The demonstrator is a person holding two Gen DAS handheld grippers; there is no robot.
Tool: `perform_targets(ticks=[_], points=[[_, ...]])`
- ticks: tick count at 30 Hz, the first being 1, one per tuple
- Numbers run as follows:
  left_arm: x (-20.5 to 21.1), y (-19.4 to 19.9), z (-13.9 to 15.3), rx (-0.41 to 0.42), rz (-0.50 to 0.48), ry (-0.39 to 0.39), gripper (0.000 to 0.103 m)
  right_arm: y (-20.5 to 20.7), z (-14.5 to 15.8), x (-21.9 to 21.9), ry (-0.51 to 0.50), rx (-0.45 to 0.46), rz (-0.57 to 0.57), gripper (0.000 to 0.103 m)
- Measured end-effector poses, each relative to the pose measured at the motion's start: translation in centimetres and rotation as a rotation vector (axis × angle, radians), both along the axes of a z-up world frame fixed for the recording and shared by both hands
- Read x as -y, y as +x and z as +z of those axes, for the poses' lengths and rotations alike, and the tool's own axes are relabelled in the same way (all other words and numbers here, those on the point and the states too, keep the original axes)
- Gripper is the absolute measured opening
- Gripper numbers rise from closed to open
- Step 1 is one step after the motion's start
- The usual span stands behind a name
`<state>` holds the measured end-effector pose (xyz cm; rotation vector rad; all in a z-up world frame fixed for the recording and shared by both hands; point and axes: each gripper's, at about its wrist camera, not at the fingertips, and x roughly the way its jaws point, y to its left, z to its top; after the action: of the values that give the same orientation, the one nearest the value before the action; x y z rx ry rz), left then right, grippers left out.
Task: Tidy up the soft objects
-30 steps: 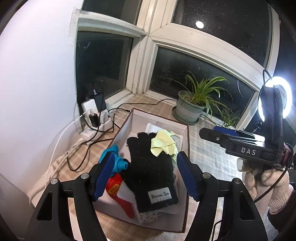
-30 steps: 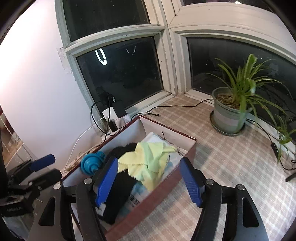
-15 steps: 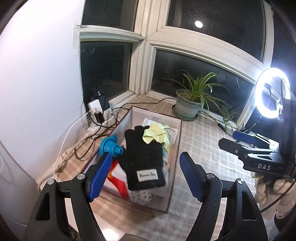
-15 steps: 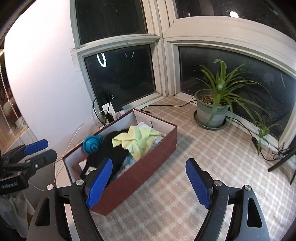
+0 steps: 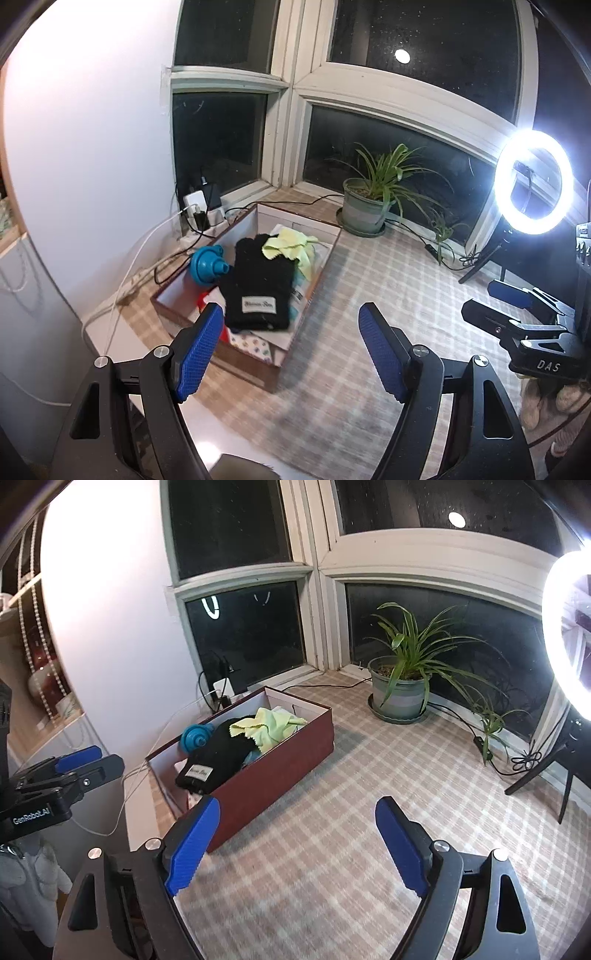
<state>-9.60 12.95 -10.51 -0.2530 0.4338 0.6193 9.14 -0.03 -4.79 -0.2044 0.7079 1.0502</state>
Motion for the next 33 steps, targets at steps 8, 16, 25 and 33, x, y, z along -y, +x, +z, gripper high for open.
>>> perform_targets(ticks=[8, 16, 25, 33], points=[[2.7, -1.4, 0.1, 0.034, 0.052, -0.002, 0.076, -1.6, 0.9, 2.6, 0.015, 0.048, 0.038, 0.087], [3.9, -2.1, 0.6, 0.068, 0.088, 0.003, 0.081, -2.2, 1.6, 3.7, 0.032, 0.06, 0.079, 0.087], [4.1, -1.9, 0.2, 0.047, 0.088, 0.005, 0.081, -2.3, 1.6, 4.4, 0.041, 0.056, 0.074, 0.088], [4.2, -2.0, 0.4, 0.05, 0.093, 0.01, 0.081, -2.6, 1.8, 4.3, 0.037, 0.081, 0.072, 0.088]])
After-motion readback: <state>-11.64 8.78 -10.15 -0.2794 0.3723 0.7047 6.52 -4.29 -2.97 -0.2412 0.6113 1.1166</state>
